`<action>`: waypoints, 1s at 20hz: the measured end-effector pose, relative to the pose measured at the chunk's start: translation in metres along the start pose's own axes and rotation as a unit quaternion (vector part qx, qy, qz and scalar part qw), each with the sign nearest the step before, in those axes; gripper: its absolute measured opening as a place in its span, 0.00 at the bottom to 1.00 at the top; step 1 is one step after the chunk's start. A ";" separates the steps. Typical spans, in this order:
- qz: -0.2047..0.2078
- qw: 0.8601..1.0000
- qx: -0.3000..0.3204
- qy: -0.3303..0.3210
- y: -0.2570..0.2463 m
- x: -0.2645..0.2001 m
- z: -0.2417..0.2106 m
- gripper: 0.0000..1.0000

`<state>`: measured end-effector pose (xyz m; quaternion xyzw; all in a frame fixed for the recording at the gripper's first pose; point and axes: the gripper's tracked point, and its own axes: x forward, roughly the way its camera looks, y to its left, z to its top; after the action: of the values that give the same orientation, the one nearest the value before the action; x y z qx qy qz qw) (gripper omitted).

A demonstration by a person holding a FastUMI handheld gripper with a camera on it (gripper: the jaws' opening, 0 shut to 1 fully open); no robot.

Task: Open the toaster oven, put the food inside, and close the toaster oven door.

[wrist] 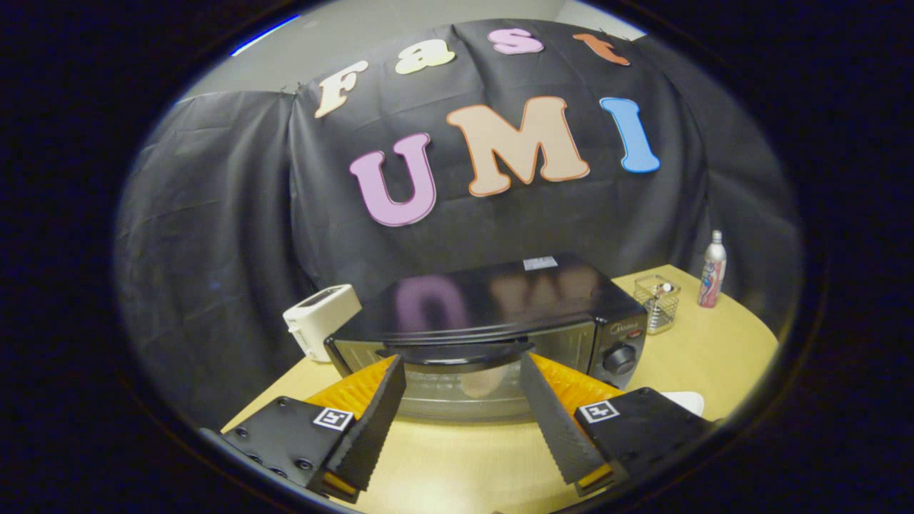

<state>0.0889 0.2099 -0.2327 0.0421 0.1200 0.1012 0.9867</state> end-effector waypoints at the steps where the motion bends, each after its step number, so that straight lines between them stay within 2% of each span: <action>1: 0.003 1.000 -0.006 -0.013 0.002 -0.007 0.010 0.98; 8: 0.013 0.997 -0.034 -0.062 0.009 -0.044 0.058 0.98; 20: 0.013 0.996 -0.022 -0.081 -0.005 -0.064 0.082 0.98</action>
<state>0.0495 0.1866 -0.1396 0.0305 0.0369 0.1130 0.9924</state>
